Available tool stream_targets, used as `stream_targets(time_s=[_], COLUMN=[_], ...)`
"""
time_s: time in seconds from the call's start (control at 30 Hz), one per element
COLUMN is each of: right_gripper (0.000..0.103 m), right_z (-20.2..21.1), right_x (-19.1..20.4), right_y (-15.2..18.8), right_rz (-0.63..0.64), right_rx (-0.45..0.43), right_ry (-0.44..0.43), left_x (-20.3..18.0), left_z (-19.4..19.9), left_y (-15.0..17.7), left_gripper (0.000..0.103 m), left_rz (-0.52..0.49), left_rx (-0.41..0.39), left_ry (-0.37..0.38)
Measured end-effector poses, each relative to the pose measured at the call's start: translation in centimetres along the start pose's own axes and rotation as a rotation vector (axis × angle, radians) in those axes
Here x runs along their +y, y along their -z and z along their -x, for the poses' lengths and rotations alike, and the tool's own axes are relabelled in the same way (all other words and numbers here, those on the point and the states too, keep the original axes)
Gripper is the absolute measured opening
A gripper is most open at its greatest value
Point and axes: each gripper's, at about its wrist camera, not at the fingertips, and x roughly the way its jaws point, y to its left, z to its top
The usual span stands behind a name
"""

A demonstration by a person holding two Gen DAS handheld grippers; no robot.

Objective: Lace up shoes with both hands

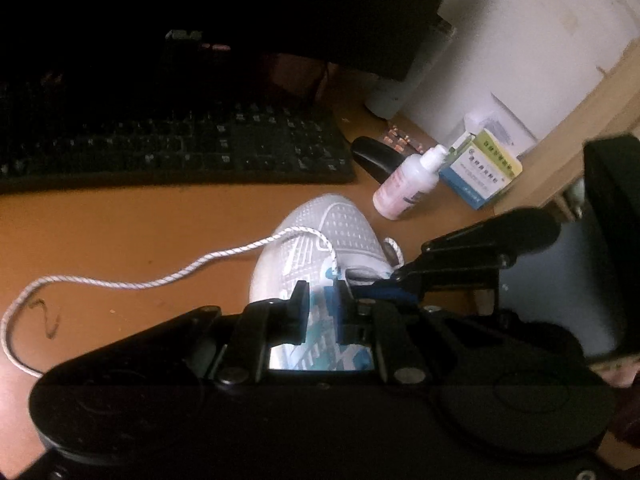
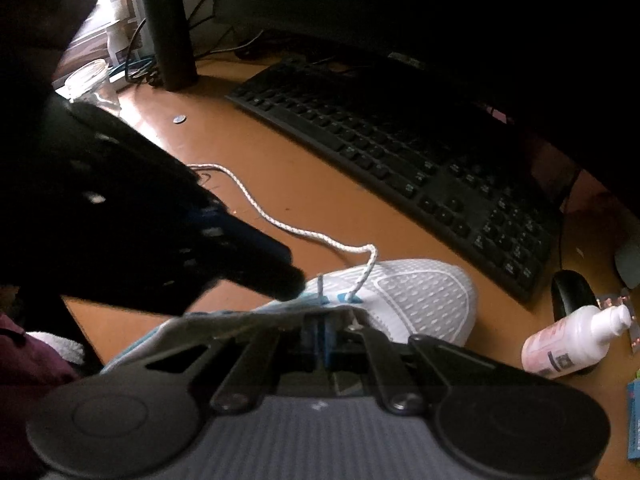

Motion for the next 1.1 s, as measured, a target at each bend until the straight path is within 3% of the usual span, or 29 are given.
stream_targets(time_s=[0.1,0.47,0.53,0.7,0.77,0.83,0.97,1.1], right_gripper=[0.004,0.004,0.004,0.007,0.032,0.049,0.050,0.050], right_z=[-0.1,0.0,-0.1,0.5,1.1,1.9,3.0,3.4], right_x=[0.0,0.0,0.1,0.4,0.7,1.3,2.2,1.9], right_y=[0.0,0.2,0.3,0.3,0.5,1.0,3.0,3.6], right_rz=[-0.002,-0.012,-0.012,-0.012,-0.005,0.004,0.024,-0.007], right_rx=[0.004,0.004,0.004,-0.006,-0.013,-0.028,-0.057,-0.073], right_ry=[0.000,0.003,0.006,0.032,0.072,0.125,0.229,0.254], left_x=[0.7,1.1,1.6,2.1,2.6,3.2,7.1,12.2], left_z=[-0.9,-1.6,-1.8,-0.3,1.7,3.6,10.2,18.0], left_y=[-0.1,-0.6,-0.3,-0.1,-0.4,-0.6,-1.1,-0.3], left_gripper=[0.009,0.008,0.000,0.000,0.000,0.000,0.000,0.000], left_rz=[0.061,0.084,0.098,0.123,0.110,0.098,0.097,0.119], left_rx=[0.011,0.006,-0.004,-0.052,-0.112,-0.165,-0.288,-0.382], left_ry=[0.024,0.059,0.080,0.061,0.009,-0.038,-0.252,-0.550])
